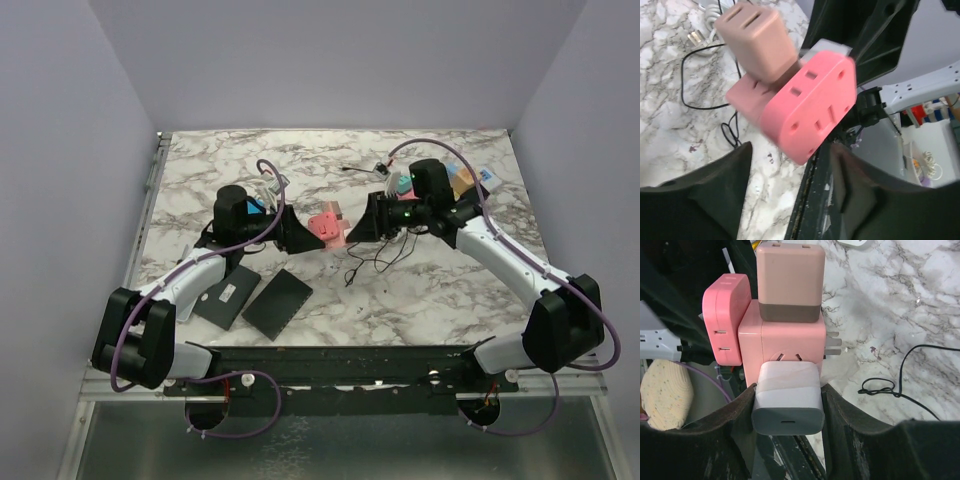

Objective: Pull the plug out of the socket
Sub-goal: Remove the plug from the socket.

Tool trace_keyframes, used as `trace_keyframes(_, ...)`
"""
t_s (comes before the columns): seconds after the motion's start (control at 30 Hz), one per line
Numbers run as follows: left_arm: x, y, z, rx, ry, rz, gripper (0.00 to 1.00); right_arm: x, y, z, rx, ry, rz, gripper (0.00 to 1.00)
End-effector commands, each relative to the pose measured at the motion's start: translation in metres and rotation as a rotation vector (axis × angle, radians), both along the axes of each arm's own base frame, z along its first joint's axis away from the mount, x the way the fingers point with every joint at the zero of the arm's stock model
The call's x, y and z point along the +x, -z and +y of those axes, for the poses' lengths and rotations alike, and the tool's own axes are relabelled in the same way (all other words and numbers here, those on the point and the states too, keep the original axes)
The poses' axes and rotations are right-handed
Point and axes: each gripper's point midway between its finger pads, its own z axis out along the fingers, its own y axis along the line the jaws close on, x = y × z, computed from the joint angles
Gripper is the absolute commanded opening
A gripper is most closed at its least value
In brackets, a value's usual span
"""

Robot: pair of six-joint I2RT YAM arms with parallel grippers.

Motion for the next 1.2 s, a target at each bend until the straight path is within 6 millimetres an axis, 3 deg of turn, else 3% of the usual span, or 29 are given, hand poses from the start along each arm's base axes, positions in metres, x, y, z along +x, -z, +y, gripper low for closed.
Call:
trace_keyframes(0.0,0.003,-0.033,-0.002,-0.035,0.001,-0.134,0.78,0.008,-0.013,0.01,0.047,0.08,-0.046,0.0)
trace_keyframes(0.07,0.007,-0.033,-0.001,-0.029,-0.034,-0.136,0.87,0.018,-0.012,0.006,0.034,0.153,-0.067,0.0)
trace_keyframes(0.3,0.032,-0.012,0.002,0.029,-0.216,-0.075,0.98,0.035,-0.017,0.002,0.062,0.322,-0.099,0.0)
trace_keyframes(0.4,0.04,0.0,0.007,0.074,-0.267,-0.039,0.99,0.039,-0.02,0.002,0.056,0.376,-0.115,0.0)
trace_keyframes(0.6,0.034,-0.001,-0.004,0.061,-0.242,-0.039,0.99,0.045,-0.021,0.007,0.031,0.431,-0.139,0.0)
trace_keyframes(1.07,0.047,0.018,-0.006,0.057,-0.296,0.051,0.99,0.037,-0.026,0.034,0.009,0.396,-0.179,0.0)
trace_keyframes(1.17,0.048,0.02,-0.006,0.06,-0.301,0.057,0.94,0.034,-0.025,0.037,-0.001,0.388,-0.185,0.0)
